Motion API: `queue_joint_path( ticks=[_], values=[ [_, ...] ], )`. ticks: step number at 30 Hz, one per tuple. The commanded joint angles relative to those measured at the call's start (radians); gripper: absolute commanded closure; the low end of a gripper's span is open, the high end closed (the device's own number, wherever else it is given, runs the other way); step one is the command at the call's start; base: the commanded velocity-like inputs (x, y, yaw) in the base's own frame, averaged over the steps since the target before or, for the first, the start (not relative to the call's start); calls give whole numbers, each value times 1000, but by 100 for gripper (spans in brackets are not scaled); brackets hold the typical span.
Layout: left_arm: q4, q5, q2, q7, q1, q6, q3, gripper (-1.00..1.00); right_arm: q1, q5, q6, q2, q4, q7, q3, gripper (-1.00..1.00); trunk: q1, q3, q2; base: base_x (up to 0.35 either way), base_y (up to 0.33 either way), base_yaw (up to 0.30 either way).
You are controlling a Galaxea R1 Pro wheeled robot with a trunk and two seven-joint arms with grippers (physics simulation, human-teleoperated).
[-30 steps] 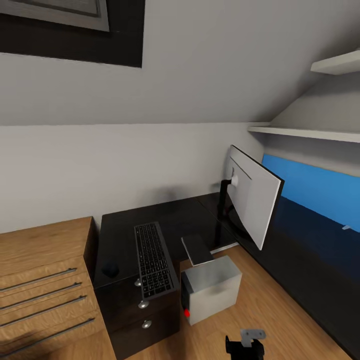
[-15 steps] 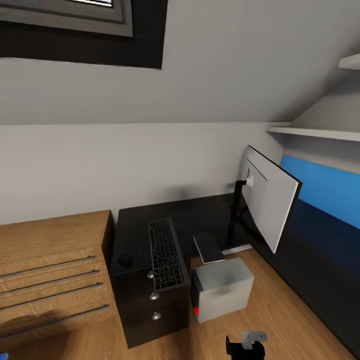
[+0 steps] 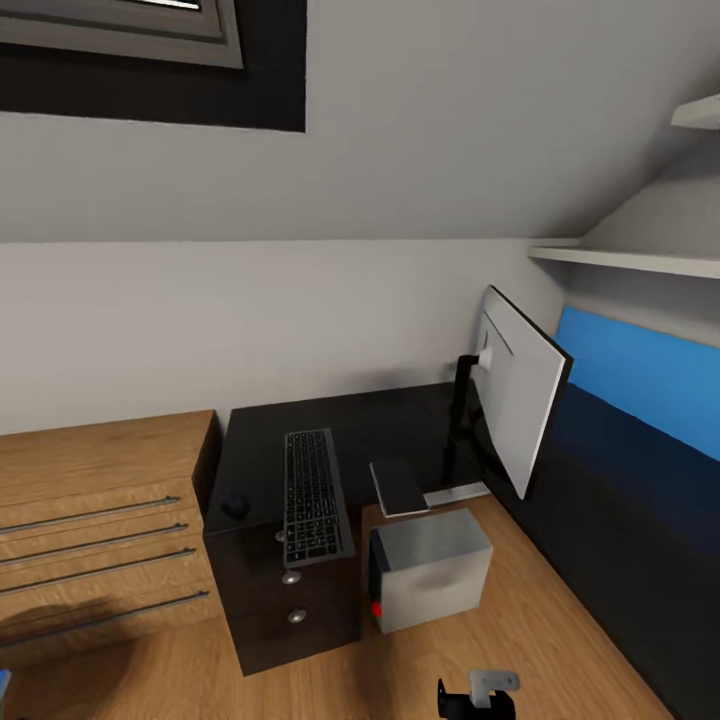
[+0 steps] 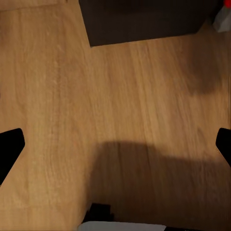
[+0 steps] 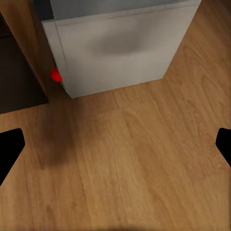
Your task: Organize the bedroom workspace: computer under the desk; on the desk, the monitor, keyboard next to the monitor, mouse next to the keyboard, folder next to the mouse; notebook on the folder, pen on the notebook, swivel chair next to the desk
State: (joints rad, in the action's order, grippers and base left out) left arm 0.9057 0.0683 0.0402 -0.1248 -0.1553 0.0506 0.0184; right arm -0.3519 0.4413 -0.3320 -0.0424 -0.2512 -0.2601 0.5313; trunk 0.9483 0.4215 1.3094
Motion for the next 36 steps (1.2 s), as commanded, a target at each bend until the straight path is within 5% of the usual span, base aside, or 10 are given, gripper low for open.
queue_joint_path(
  ticks=[1,8,36],
  values=[
    [3,7,0,-6,0,-3,2,-100,-1,7,-4,0,1,-5,9,-100,0,1,1,-4,-58,3],
    [2,8,1,-7,0,-69,-2,-100,-1,7,-8,0,3,-5,9,-100,0,2,1,-2,-24,1],
    [-14,8,3,-9,0,-80,0,-100,-1,6,-9,0,7,-5,7,-100,-107,-85,-195,0,0,0]
  ],
)
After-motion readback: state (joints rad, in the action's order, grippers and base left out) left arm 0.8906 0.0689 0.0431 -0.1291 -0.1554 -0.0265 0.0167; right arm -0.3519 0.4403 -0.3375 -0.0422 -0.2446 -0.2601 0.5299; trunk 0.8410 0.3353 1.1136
